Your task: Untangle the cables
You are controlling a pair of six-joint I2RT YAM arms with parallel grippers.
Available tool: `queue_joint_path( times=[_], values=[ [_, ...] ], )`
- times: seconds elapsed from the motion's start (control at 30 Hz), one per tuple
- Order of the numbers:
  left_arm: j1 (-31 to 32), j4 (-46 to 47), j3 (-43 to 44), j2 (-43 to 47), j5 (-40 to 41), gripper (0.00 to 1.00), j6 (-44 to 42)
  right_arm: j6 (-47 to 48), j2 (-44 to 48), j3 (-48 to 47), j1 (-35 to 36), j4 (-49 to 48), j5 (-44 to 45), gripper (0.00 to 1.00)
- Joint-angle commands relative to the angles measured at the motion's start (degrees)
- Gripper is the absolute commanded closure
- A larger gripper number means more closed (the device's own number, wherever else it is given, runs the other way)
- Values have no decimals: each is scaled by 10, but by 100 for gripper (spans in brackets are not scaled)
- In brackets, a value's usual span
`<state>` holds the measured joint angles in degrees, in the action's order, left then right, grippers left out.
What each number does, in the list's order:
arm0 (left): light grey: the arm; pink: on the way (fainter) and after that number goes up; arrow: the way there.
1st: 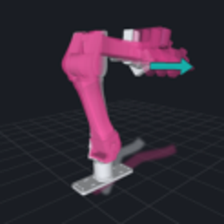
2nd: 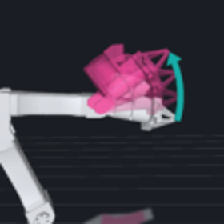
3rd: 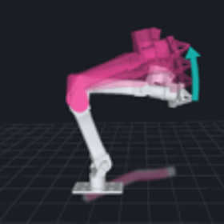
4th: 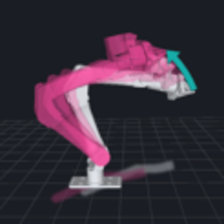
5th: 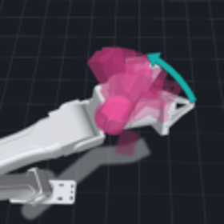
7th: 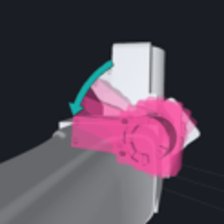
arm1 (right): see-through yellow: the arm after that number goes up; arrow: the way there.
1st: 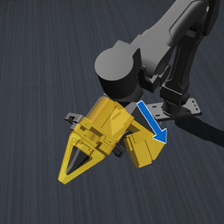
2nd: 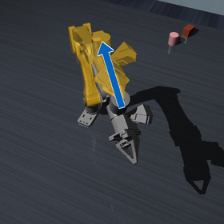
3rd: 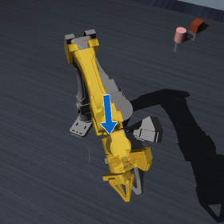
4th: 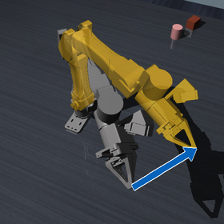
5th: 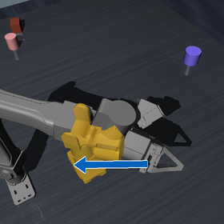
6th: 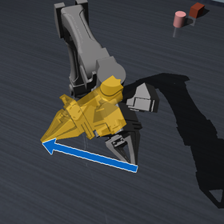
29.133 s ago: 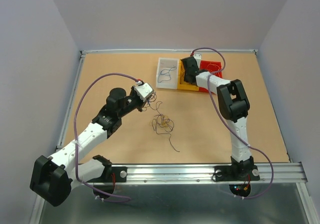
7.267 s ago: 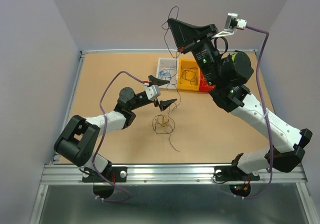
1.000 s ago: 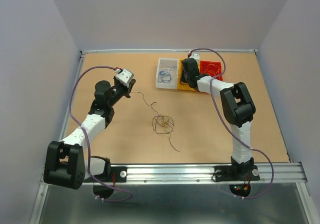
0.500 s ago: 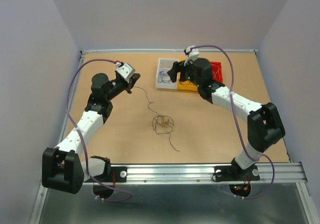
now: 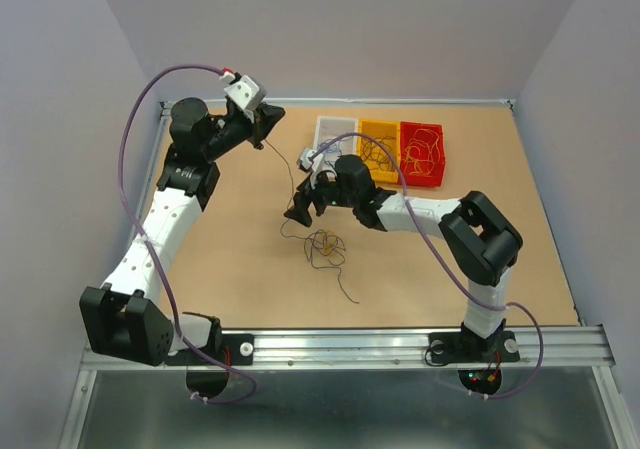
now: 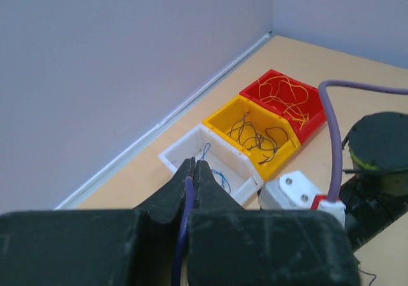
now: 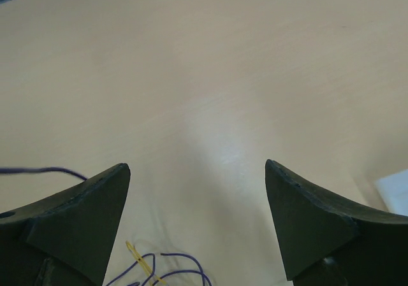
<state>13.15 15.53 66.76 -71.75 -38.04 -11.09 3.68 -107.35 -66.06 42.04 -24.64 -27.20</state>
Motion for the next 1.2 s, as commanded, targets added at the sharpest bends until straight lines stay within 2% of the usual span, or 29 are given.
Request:
queue_joint_path(
  times=[0.0, 0.17, 0.3, 0.43, 0.47, 0.5, 0.53, 0.6, 0.67, 0.9, 1.17],
  values=[
    [2, -41, 60, -15, -13, 98, 24, 10, -12, -30, 10, -70, -17, 10],
    [3, -56, 82, -16, 2, 98, 21, 2, 13, 20, 10, -109, 1, 11],
    [3, -36, 68, -7, -1, 98, 28, -4, 28, 49, 10, -110, -9, 24],
    [3, -26, 63, -6, -2, 98, 34, -7, 43, 80, 10, -117, -28, 26],
    [3, -27, 64, -7, -1, 98, 34, -10, 48, 84, 10, -120, -22, 25],
    [3, -27, 63, -9, -2, 98, 34, -23, 57, 90, 10, -123, 13, 18],
    [3, -27, 60, -8, -2, 98, 35, -31, 64, 95, 10, -124, 37, 16],
    [3, -26, 53, -4, -8, 98, 36, -44, 76, 115, 11, -124, 109, 14],
    [3, -17, 33, 5, -16, 98, 37, -53, 108, 146, 10, -132, 144, 13],
    [3, 17, -36, 42, -14, 98, 23, -53, 167, 219, 10, -158, 120, 9],
    [3, 15, -55, 78, -19, 98, 15, -62, 147, 196, 10, -128, 90, 7]
  ],
)
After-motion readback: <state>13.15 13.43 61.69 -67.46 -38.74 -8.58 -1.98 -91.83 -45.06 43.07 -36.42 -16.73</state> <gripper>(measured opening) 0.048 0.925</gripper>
